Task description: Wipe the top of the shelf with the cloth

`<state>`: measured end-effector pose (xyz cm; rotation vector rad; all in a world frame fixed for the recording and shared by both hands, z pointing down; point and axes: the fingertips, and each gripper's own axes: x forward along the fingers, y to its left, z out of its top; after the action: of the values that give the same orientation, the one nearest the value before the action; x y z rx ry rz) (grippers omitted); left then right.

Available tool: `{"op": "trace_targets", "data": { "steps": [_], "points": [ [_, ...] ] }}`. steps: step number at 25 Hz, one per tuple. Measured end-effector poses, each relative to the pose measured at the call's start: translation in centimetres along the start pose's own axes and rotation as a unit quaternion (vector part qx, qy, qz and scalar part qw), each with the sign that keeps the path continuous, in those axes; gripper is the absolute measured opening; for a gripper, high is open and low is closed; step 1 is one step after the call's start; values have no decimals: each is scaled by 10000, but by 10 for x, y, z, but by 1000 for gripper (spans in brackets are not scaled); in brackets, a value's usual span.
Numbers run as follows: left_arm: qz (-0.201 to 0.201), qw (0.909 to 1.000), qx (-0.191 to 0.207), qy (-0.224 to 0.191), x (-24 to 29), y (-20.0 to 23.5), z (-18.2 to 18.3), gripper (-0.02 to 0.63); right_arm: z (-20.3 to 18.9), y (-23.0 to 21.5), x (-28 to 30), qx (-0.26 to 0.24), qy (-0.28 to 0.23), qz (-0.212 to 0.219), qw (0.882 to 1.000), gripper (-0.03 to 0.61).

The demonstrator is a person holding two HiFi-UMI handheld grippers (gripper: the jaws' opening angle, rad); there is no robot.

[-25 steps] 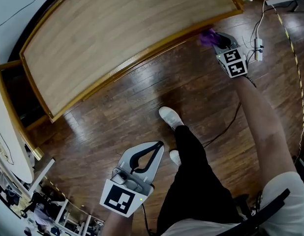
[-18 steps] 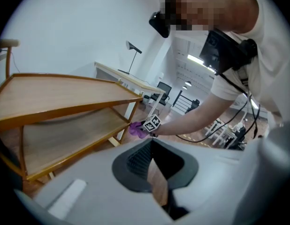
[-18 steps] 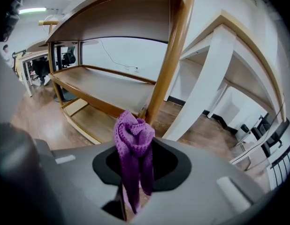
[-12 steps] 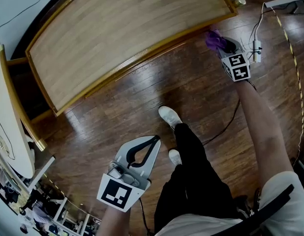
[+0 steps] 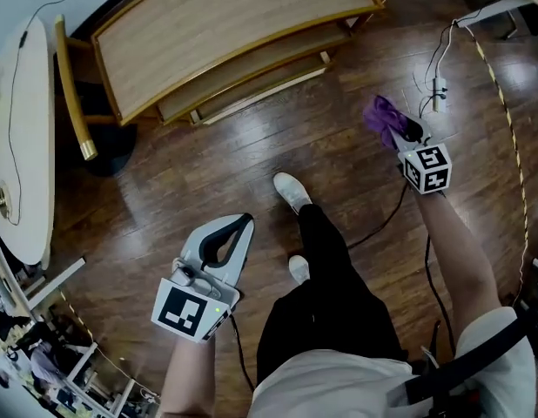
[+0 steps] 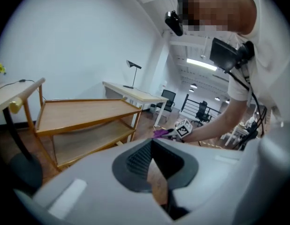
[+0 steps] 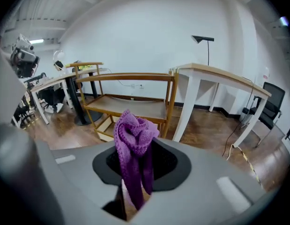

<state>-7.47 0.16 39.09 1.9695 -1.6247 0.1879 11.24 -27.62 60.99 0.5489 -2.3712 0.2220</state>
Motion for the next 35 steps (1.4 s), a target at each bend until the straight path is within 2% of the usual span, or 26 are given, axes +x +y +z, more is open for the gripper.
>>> {"op": "trace_targets", "data": {
  "steps": [5,10,14,17,20,25,31,35],
  "points": [
    [131,9998,109,-109,-91,-67,-38,21,9,67,-123,94,-454,40,9989,91],
    [100,9991,398,-130,-173,-160,-74,21,1,138,-277,612,-774,43,9951,91],
    [190,9982,535,-216,-223,-193,-71,21,26,190,-357,746,-1061,292,9911,91],
    [200,9973,636,-315,-247,-221,-61,21,49,215,-405,632,-1296,468,9884,91],
    [243,9956,770,-476,-259,-253,-51,21,58,228,-451,608,-1514,633,9846,92],
    [448,9933,718,-784,-269,-298,-46,21,34,243,-507,715,-1631,892,9800,92],
    [56,9928,853,-834,-244,-379,-39,21,26,216,-581,356,-2085,820,9739,93],
    [-84,9914,971,-870,-225,-432,-33,21,10,195,-630,358,-2273,840,9695,94]
  ]
}}
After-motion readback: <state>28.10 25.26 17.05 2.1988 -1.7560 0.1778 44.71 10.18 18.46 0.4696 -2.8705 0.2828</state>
